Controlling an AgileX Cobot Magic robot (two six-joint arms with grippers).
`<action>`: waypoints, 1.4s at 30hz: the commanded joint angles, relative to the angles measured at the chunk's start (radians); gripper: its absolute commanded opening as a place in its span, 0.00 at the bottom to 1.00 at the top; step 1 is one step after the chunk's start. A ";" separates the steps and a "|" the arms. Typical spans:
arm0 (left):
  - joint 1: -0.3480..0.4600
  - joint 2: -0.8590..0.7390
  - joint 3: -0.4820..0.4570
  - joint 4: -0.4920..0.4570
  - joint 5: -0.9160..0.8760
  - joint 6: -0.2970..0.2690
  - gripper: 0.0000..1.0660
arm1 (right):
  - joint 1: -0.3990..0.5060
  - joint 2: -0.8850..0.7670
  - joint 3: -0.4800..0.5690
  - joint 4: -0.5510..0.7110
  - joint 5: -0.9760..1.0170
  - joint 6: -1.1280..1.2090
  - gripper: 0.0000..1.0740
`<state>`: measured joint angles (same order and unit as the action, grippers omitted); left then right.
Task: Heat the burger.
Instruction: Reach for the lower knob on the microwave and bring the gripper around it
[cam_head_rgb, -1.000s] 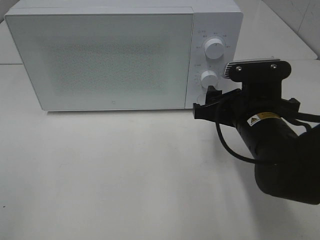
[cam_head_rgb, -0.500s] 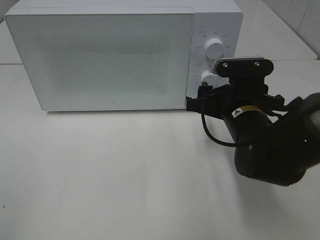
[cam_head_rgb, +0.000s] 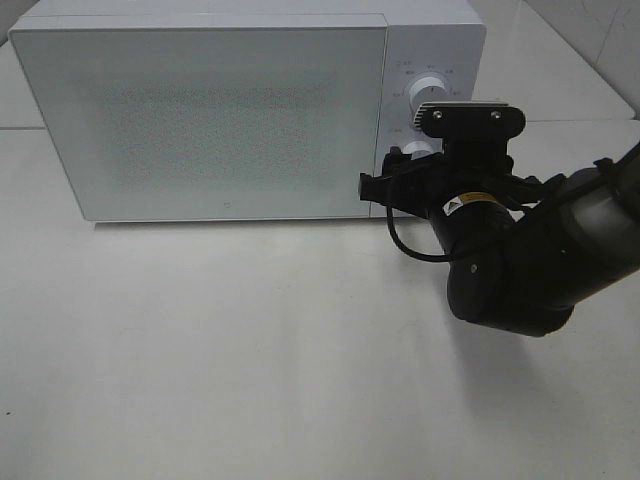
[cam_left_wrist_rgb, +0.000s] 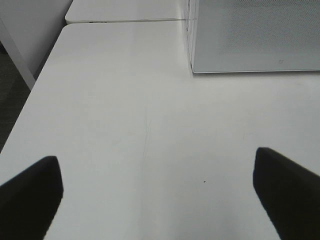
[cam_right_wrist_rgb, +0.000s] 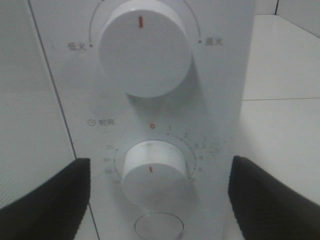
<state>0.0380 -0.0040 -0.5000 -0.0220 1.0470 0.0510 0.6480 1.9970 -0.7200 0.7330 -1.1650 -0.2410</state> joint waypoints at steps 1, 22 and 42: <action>0.001 -0.026 0.002 0.003 -0.009 -0.007 0.92 | -0.012 0.025 -0.039 -0.018 0.000 0.009 0.69; 0.001 -0.026 0.002 0.003 -0.009 -0.007 0.92 | -0.042 0.064 -0.074 -0.022 -0.009 -0.006 0.10; 0.001 -0.026 0.002 0.004 -0.009 -0.007 0.92 | -0.042 0.064 -0.074 -0.078 -0.062 0.427 0.10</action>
<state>0.0380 -0.0040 -0.5000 -0.0220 1.0470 0.0510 0.6110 2.0670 -0.7850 0.6830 -1.1640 0.0640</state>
